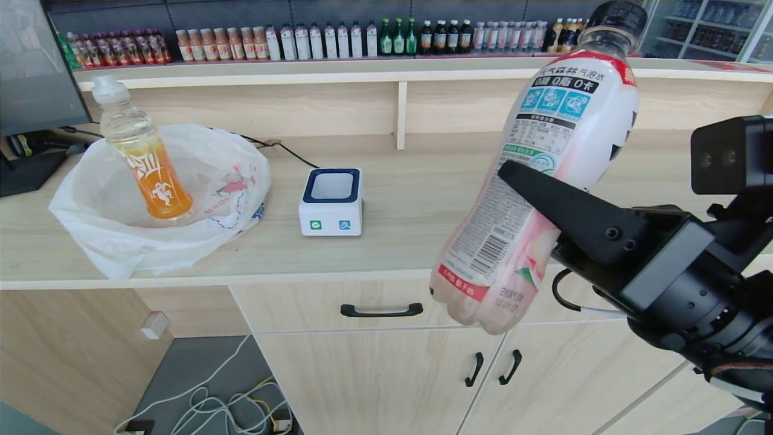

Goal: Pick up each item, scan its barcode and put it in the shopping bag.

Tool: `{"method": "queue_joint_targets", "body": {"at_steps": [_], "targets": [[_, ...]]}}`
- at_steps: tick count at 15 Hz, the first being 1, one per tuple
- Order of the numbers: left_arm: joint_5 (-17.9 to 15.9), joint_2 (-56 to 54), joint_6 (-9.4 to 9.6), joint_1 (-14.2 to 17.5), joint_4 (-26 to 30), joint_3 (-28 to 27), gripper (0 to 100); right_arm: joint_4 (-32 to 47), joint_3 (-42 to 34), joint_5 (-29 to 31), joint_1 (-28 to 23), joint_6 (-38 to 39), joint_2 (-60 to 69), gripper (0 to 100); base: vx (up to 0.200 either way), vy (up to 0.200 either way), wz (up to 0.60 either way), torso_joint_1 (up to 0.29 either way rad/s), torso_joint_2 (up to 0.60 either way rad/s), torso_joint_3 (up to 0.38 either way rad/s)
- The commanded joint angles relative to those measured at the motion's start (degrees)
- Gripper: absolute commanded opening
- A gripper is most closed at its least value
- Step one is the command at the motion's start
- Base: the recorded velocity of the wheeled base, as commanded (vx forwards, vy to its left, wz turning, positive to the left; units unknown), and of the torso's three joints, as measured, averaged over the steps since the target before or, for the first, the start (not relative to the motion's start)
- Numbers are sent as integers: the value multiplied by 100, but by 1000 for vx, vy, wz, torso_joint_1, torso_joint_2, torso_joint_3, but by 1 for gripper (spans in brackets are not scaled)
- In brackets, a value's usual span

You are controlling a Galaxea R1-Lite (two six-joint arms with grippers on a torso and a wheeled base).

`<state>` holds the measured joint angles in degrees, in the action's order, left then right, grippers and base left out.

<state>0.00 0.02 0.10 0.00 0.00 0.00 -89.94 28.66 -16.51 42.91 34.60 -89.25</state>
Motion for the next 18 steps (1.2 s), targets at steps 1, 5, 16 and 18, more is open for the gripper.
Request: {"method": "queue_joint_targets", "body": {"at_steps": [1, 5, 16, 18], "targets": [[0, -2, -1, 0, 0, 0, 100, -6, 43, -221, 112, 30, -93, 0, 0, 0, 0, 0, 0, 0], [0, -2, -1, 0, 0, 0, 100, -6, 34, -538, 112, 21, -110, 0, 0, 0, 0, 0, 0, 0], [0, -2, -1, 0, 0, 0, 100, -6, 131, -538, 103, -217, -251, 0, 0, 0, 0, 0, 0, 0], [0, -2, -1, 0, 0, 0, 100, -6, 157, -538, 103, -357, -260, 0, 0, 0, 0, 0, 0, 0]]}}
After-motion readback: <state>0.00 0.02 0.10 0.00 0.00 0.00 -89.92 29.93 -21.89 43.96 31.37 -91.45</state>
